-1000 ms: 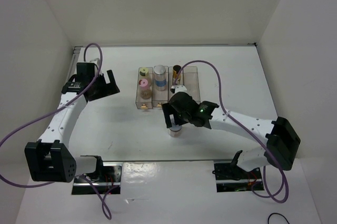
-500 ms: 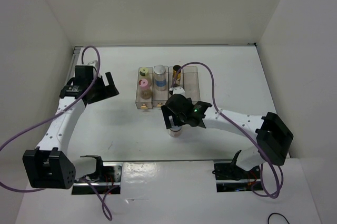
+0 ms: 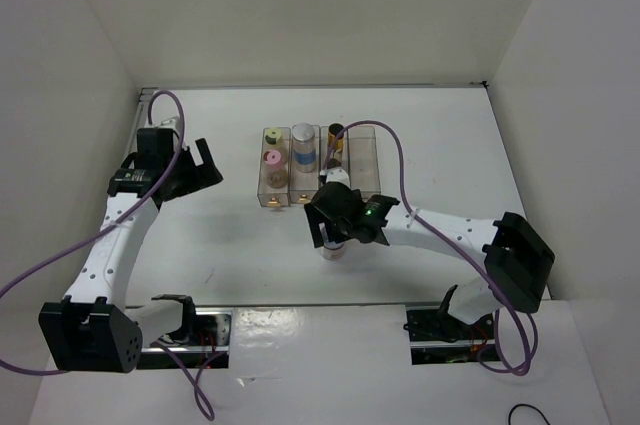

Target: Organize the condiment bottles

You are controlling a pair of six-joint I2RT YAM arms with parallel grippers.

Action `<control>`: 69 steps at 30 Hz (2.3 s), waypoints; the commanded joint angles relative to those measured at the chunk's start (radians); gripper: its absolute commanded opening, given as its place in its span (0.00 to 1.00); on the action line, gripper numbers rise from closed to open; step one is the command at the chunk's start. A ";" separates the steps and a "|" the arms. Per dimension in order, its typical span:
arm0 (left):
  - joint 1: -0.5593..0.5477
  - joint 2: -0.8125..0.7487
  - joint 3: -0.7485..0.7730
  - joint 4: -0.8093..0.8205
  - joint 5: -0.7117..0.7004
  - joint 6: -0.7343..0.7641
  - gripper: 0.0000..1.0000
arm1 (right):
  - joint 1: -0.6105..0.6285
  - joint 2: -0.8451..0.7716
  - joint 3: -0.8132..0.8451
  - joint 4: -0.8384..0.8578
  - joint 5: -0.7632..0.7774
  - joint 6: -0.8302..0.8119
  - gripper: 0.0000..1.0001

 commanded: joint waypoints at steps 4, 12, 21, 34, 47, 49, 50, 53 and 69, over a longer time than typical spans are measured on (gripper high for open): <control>0.005 -0.016 -0.005 0.006 -0.007 -0.008 1.00 | 0.013 0.005 -0.007 0.027 0.004 0.031 0.88; 0.005 -0.025 -0.014 0.006 -0.007 -0.008 1.00 | 0.043 0.005 -0.007 -0.002 0.004 0.050 0.84; 0.005 -0.034 -0.014 0.015 0.002 -0.008 1.00 | 0.053 0.025 -0.007 -0.011 0.025 0.059 0.75; 0.005 -0.034 -0.014 0.015 0.002 -0.008 1.00 | 0.053 0.019 0.051 -0.080 0.099 0.060 0.40; 0.005 -0.034 -0.014 0.024 0.002 0.001 1.00 | -0.044 -0.206 0.309 -0.188 0.143 -0.041 0.34; 0.005 -0.034 -0.014 0.024 0.002 0.001 1.00 | -0.150 -0.228 0.330 -0.172 0.107 -0.085 0.34; 0.005 -0.034 -0.023 0.024 0.002 0.001 1.00 | -0.191 -0.228 0.330 -0.146 0.090 -0.104 0.34; 0.005 -0.025 -0.023 0.024 0.011 0.001 1.00 | -0.343 -0.217 0.361 -0.119 0.033 -0.160 0.32; 0.005 0.035 -0.023 0.042 0.085 0.030 1.00 | -0.575 0.147 0.625 -0.004 0.033 -0.277 0.32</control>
